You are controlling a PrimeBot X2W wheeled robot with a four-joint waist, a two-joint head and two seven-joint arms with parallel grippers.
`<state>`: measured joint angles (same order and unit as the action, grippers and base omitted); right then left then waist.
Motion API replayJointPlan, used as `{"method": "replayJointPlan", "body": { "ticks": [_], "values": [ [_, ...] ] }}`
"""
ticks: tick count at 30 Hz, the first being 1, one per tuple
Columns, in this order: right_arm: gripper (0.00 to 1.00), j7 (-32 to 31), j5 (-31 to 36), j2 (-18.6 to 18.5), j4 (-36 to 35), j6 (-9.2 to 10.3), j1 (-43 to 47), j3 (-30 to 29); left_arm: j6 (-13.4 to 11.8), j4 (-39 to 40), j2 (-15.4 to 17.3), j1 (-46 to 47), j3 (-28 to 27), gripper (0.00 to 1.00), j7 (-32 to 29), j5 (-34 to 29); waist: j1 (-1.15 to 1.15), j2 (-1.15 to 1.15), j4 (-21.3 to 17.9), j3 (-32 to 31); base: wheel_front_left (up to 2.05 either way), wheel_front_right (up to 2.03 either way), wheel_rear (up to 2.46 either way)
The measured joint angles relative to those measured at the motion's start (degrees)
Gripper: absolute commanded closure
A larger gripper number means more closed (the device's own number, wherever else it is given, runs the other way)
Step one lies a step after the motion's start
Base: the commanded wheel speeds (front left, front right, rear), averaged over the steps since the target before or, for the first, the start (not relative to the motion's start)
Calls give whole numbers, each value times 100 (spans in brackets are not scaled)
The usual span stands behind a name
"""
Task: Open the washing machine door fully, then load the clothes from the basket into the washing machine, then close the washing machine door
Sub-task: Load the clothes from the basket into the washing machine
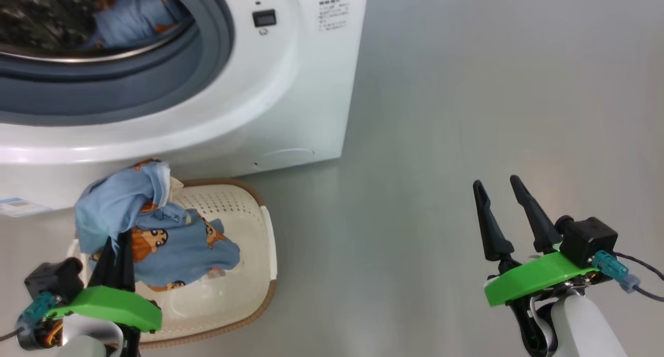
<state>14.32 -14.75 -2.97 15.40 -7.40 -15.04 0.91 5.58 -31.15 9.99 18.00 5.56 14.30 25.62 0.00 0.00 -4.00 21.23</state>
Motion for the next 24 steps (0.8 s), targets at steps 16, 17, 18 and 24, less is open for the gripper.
{"method": "replayJointPlan", "body": {
  "ticks": [16, 17, 18, 24],
  "values": [
    [0, -1, 60, 0, 218, 0, 276, -46, 81, 1500, -331, -1001, -599, 100, 0, -1002, 0, 0, 281, -1043, 0, 0, 0],
    [0, -1, 77, 0, 223, 0, 322, -30, 81, 1593, -334, -1081, -627, 100, 0, -1049, 0, 0, 291, -1107, 0, 0, 0],
    [0, -1, 101, 1, 249, 0, 367, -12, 82, 1678, -341, -1159, -662, 100, 0, -1084, 0, 0, 300, -1171, 0, 0, 0],
    [0, -1, 105, 2, 315, 0, 471, 14, 125, 2016, -390, -1522, -786, 100, 0, -1277, 0, 0, 328, -1459, 0, 0, 0]
  ]
}}
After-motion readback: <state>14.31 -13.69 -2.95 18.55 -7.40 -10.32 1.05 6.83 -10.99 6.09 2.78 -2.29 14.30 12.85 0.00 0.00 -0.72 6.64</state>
